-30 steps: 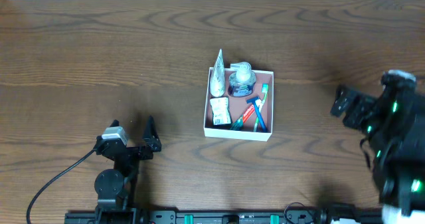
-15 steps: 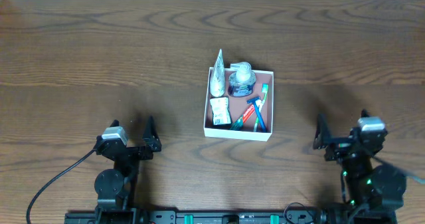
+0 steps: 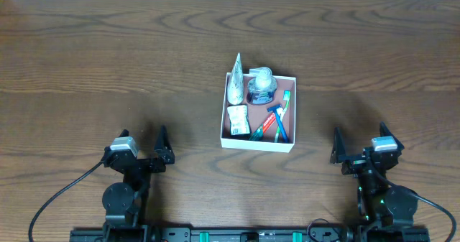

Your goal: Pack container

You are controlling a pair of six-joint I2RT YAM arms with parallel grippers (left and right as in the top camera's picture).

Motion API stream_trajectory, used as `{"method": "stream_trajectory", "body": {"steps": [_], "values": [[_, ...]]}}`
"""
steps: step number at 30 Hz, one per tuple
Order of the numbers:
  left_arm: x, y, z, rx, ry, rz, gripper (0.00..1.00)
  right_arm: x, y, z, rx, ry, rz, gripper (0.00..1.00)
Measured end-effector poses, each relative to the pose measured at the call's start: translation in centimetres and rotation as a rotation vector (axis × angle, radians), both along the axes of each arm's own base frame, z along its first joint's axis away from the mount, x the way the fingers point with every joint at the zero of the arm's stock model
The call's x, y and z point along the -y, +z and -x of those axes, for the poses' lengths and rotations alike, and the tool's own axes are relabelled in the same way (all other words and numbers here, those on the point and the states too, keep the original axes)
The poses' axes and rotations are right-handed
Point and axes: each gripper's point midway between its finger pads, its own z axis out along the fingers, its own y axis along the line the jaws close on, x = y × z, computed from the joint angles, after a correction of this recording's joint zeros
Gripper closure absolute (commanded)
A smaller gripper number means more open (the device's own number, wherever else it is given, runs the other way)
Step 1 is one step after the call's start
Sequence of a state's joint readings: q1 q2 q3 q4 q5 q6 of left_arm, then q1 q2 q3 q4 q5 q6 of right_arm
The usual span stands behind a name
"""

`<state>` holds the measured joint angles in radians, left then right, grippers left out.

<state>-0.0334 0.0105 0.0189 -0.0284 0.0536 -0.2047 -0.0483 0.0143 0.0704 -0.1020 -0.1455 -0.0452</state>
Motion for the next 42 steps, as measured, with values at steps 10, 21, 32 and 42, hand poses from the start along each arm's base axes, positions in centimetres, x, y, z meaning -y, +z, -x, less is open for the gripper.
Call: {"method": "stream_trajectory", "body": {"steps": [10, 21, 32, 42], "values": [[0.0, 0.0, 0.0, 0.000, 0.000, 0.000, 0.02, 0.1, -1.9, -0.4, -0.015, -0.007, 0.001, 0.01], [0.0, 0.0, 0.0, 0.000, 0.000, 0.000, 0.02, 0.1, -1.9, -0.4, -0.015, -0.007, 0.003, 0.01], [0.0, 0.0, 0.0, 0.000, 0.000, 0.000, 0.02, 0.1, -1.9, -0.4, -0.015, -0.007, 0.003, 0.01], [0.0, 0.0, 0.0, 0.000, 0.000, 0.000, 0.02, 0.1, -1.9, -0.4, -0.015, -0.007, 0.003, 0.01]]}}
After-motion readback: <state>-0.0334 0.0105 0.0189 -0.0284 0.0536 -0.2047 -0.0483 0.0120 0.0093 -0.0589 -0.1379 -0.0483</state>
